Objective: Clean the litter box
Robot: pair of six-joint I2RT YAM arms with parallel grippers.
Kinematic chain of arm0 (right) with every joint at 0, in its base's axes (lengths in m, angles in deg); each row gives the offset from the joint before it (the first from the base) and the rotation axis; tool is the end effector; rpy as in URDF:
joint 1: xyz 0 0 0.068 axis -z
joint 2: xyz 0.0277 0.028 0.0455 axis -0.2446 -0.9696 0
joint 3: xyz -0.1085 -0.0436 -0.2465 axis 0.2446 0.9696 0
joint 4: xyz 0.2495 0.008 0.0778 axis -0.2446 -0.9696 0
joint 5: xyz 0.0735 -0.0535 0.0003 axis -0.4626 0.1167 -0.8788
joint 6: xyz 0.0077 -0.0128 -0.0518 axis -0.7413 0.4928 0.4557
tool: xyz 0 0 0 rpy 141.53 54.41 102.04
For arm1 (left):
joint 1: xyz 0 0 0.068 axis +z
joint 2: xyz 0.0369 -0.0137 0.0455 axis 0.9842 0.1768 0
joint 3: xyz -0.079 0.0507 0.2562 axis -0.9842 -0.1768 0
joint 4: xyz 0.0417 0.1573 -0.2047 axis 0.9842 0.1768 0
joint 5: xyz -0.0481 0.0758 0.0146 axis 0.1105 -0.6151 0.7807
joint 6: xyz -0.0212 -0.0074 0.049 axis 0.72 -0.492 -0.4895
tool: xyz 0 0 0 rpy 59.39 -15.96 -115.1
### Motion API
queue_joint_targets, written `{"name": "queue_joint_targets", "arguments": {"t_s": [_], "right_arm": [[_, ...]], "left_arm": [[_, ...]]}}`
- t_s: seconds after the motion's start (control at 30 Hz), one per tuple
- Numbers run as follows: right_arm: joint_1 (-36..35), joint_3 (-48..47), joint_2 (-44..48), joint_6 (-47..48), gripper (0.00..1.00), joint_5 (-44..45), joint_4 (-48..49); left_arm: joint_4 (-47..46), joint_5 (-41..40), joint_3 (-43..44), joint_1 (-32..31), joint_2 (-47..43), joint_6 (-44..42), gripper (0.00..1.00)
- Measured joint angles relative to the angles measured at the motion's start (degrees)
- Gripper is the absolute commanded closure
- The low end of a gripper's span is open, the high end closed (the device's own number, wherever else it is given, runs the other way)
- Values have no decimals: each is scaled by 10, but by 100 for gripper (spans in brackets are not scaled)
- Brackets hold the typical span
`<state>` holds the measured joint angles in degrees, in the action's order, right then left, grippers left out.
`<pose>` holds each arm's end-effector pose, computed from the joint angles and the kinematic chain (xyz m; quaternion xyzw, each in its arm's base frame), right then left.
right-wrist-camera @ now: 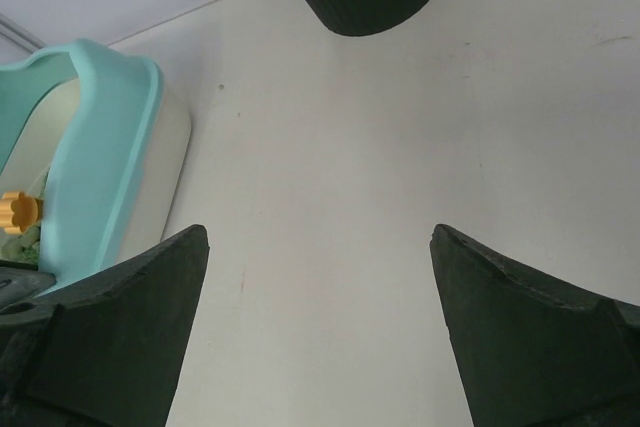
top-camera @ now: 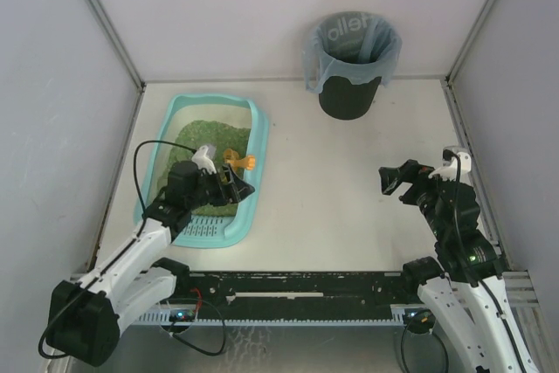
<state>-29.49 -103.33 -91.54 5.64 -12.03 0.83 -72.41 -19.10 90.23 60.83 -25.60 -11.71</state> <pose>0.0977 0.0235 0.3099 0.1119 0.7898 0.1860 0.5737 0.1787 -0.0740 0.2190 -0.0249 0.8593 -0.3471 0.3748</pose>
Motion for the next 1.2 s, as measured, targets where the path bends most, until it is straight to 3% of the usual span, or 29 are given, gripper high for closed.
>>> {"name": "queue_joint_targets", "arguments": {"t_s": [0.1,0.33,0.53,0.93,1.2], "right_arm": [[0,0,-1,-2,9,-3,3],[0,0,-4,-3,9,-13,5],[0,0,-5,-6,9,-19,8],[0,3,17,-6,9,-23,4],[0,3,53,-6,9,-7,-21]], "left_arm": [[-16,0,0,-9,29,0,24],[-87,36,2,-26,126,7,47],[-147,61,5,-49,189,20,55],[-247,-58,56,-164,292,110,65],[-268,-126,199,-266,443,182,69]]}}
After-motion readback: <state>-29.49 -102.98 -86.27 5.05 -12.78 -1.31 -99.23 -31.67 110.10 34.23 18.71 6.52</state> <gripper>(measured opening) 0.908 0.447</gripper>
